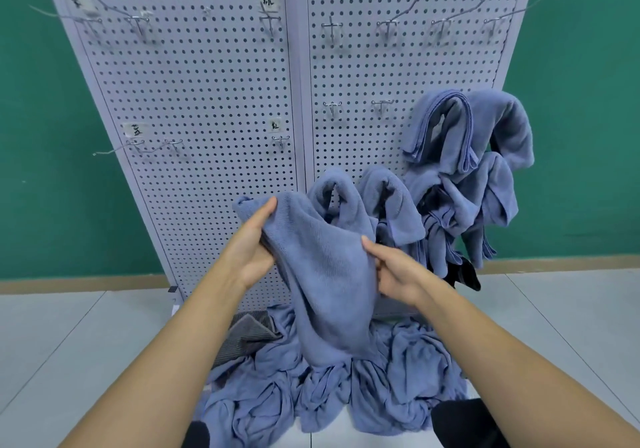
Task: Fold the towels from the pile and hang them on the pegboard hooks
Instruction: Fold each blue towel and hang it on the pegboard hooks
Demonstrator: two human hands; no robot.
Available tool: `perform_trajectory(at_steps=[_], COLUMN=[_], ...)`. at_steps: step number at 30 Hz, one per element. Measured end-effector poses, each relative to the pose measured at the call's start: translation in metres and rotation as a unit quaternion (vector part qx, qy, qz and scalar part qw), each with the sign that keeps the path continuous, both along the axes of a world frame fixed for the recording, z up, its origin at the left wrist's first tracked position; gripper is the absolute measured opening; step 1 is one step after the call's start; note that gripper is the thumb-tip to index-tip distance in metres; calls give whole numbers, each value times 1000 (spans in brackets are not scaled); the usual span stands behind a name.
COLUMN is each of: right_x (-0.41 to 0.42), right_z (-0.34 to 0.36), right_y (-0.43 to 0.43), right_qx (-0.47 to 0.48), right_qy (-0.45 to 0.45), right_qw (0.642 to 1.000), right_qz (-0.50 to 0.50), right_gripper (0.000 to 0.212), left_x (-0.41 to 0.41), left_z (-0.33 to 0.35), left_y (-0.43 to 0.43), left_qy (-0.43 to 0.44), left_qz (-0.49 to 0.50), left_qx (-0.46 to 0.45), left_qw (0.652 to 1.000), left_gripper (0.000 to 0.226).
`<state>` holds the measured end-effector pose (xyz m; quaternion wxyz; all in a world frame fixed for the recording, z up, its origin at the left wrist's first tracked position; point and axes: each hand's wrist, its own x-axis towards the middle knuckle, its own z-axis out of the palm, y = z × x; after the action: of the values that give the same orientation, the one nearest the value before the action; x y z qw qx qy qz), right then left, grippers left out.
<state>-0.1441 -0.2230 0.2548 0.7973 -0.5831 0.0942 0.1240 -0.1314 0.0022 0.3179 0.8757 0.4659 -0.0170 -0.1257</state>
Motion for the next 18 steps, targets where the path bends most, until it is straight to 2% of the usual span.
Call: perform_trajectory(at_steps=[5,9,12,15,18], right_x=[1,-2,-4,-4,-1], right_z=[13,18,16,15,11], right_y=[-24,-36,-38,-41,-44], right_qx=[38,23,32,65,111], right_qy=[-22,-2,0,-23,-5], right_qw=[997,997,997,995,989], right_qz=[-62,-78,-73,-72,-99], right_gripper=[19,18,19,18,22], left_x=[14,21,24,27,28], left_z=[-11,-27,-34,-38,-44], left_y=[26,38,46,54,57], left_qy=[-24,13,29,42,61], left_qz=[67,127,168,180,157], left_qx=[134,225,293,354,371], left_qw=[988,966,941,917,913], left_gripper=[30,18,24,24,21])
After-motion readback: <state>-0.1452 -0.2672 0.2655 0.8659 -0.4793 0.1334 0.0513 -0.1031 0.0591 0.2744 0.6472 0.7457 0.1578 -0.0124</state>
